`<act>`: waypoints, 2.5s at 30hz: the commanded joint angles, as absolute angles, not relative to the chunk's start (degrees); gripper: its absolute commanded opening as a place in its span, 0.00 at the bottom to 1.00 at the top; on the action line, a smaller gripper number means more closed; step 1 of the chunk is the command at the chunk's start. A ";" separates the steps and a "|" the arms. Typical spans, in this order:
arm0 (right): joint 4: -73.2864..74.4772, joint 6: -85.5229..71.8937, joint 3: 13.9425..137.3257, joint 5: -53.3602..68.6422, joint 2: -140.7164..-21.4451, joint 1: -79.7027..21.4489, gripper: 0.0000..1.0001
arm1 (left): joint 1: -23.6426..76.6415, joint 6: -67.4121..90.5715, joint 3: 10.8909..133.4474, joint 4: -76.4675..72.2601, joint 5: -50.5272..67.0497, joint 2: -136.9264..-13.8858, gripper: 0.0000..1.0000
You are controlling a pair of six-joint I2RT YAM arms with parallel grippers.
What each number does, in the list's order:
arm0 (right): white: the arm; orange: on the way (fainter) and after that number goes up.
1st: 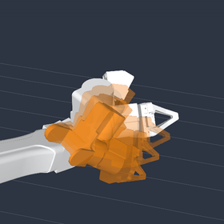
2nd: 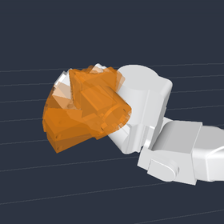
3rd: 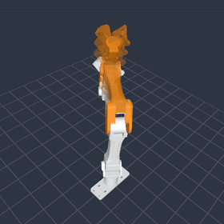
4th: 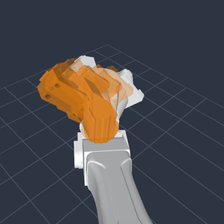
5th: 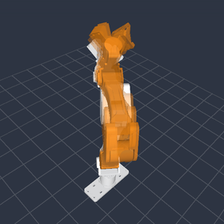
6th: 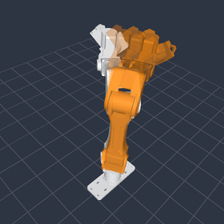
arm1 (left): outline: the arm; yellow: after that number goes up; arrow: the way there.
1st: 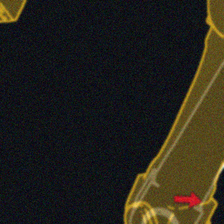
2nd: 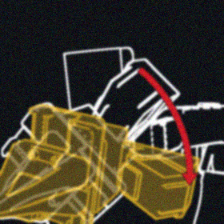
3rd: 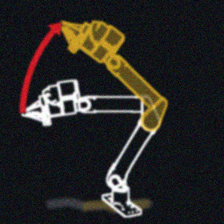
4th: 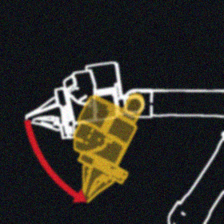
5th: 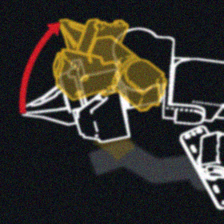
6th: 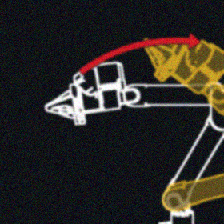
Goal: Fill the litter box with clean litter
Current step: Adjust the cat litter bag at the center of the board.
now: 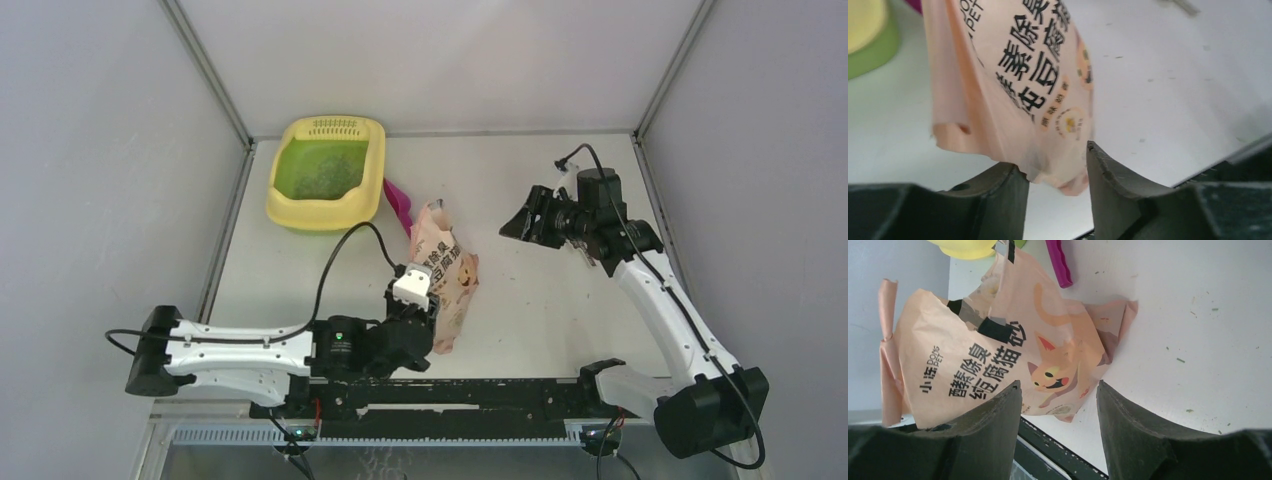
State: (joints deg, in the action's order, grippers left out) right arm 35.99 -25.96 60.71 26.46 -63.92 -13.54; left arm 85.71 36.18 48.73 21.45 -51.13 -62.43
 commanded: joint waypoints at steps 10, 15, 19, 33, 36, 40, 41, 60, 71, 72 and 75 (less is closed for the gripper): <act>32.04 -23.09 58.79 31.44 -62.95 -9.87 0.63 | 87.63 33.49 46.76 13.16 -73.32 -54.57 0.00; 28.81 -23.46 56.07 34.43 -62.80 -7.79 0.63 | 82.18 26.87 40.06 0.28 -56.33 -43.09 0.00; 23.40 -23.37 53.84 38.04 -63.87 -7.21 0.62 | 77.88 25.85 38.27 1.18 -47.55 -38.84 0.00; -26.45 -29.26 47.86 53.20 -88.02 -7.85 0.54 | 69.14 28.35 33.82 9.97 -38.15 -26.05 0.00; -40.24 -34.32 47.90 56.78 -94.50 -8.46 0.53 | 68.34 28.38 32.88 11.72 -38.46 -24.38 0.00; -55.65 -40.88 49.18 60.00 -101.84 -9.60 0.54 | 67.42 28.99 31.81 14.29 -39.56 -21.61 0.00; -57.92 -41.77 49.93 60.99 -103.33 -10.19 0.55 | 67.37 29.27 31.63 15.10 -40.00 -20.69 0.01; -64.83 -35.83 59.10 65.50 -113.08 -19.99 0.59 | 67.06 31.47 31.56 28.60 -47.96 -11.27 0.03; -67.07 -35.34 63.03 69.53 -117.56 -22.46 0.62 | 66.91 30.85 32.29 28.69 -48.55 -12.68 0.04; -67.77 -35.82 63.54 69.93 -118.04 -22.79 0.62 | 66.84 30.82 32.38 28.69 -48.60 -12.81 0.04; -72.58 -40.06 65.23 71.30 -120.17 -23.49 0.63 | 66.63 30.60 32.65 28.89 -48.52 -13.07 0.04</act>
